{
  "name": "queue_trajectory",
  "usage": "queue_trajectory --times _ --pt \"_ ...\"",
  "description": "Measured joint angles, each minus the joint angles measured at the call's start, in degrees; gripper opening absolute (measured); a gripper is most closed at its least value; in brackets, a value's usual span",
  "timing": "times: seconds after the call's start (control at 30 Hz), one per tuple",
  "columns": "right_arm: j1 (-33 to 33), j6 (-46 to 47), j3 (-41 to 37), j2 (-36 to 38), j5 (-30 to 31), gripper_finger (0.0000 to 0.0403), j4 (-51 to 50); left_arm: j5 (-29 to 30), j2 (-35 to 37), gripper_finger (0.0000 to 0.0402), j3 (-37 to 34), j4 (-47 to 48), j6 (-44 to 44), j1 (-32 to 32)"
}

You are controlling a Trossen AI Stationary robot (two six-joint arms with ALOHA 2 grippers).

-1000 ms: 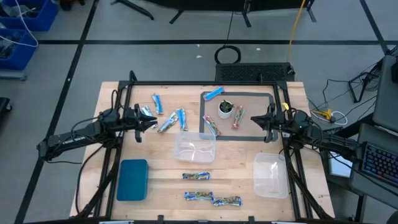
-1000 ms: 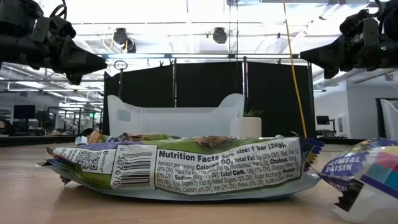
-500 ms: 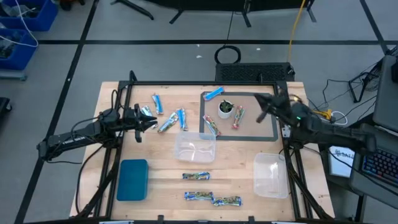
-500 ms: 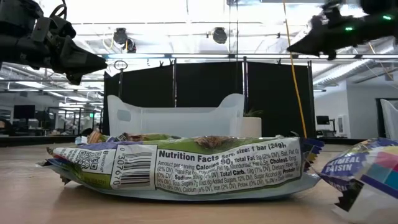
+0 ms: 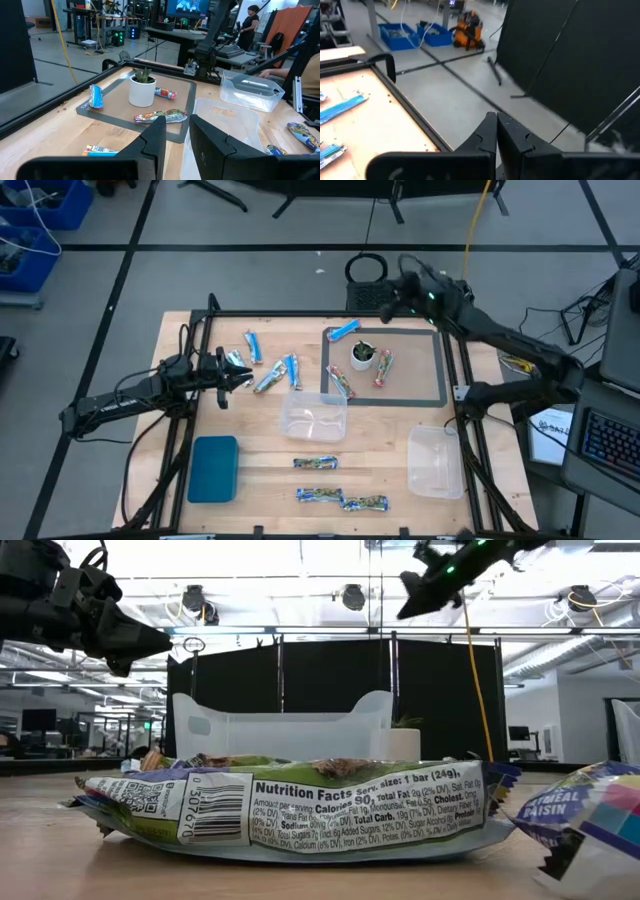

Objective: Pick and place Granola Bars by type
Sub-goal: Put the red granola bar into the right transparent bin

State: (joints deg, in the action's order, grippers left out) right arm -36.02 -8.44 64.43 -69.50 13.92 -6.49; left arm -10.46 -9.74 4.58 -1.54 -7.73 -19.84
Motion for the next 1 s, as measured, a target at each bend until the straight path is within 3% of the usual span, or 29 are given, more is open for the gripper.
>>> queue_trajectory --times 0.37,0.57,1.0 --pt "-5.60 3.29 15.32 -21.34 -12.64 0.0004 -5.20 0.00 0.00 0.0093 0.00 0.02 -0.01 0.00" --pt "-5.57 3.14 22.25 -32.40 -14.25 0.0004 -12.16 0.01 0.00 0.0093 0.00 0.01 0.00 0.00" --pt "-4.37 -0.56 23.16 -40.65 -20.45 0.0004 -22.97 0.00 0.00 0.0093 0.00 0.02 0.00 0.00"
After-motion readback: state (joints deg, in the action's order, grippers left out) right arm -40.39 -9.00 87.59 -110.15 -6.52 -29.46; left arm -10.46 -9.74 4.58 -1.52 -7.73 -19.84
